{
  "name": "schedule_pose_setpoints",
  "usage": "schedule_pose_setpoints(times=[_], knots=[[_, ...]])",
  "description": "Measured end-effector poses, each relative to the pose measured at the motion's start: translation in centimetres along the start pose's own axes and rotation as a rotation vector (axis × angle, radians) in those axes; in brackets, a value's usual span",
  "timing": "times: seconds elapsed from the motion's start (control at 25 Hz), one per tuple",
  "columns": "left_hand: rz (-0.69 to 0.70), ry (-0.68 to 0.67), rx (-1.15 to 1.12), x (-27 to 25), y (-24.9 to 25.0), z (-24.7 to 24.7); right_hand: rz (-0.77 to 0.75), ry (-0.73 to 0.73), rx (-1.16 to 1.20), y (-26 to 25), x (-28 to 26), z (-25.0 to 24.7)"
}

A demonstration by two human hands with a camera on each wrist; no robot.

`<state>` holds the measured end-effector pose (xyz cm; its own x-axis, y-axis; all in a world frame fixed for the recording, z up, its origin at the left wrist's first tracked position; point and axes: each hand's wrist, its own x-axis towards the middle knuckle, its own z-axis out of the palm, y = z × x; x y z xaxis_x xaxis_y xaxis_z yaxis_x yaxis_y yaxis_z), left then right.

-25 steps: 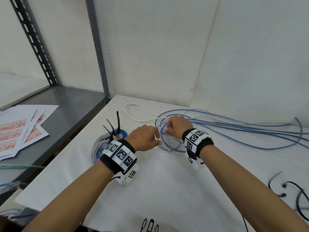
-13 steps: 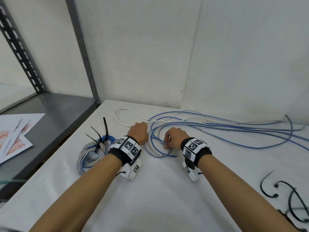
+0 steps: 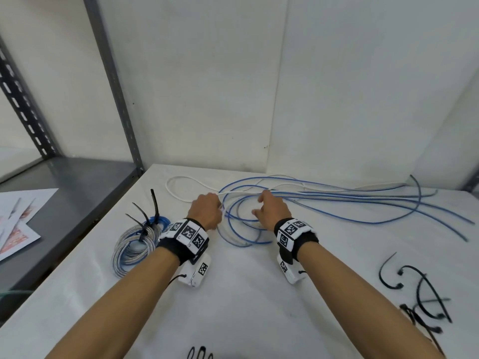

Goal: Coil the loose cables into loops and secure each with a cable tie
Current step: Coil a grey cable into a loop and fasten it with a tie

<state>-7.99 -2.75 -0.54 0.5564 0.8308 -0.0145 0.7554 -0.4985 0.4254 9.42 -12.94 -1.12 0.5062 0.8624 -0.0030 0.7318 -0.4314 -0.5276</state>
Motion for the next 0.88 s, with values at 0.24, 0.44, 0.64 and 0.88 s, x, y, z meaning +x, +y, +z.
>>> schedule_pose_setpoints(times=[0.24, 0.44, 0.64, 0.88], knots=[[0.429, 0.17, -0.576, -1.3, 2.0, -5.5, 0.101, 0.145, -0.073, 2.8, 0.5, -3.2], [0.296, 0.226, -1.277, -1.5, 1.2, -7.2, 0.309, 0.297, -0.133, 8.7, -0.5, -6.7], [0.36, 0.271, -1.311, -1.8, 2.4, -8.3, 0.137, 0.602, 0.071, 8.0, -0.3, -11.4], [0.523, 0.266, -1.065, -2.7, 5.0, -11.1, -0.21, 0.795, 0.66, 1.0, 1.2, -16.2]])
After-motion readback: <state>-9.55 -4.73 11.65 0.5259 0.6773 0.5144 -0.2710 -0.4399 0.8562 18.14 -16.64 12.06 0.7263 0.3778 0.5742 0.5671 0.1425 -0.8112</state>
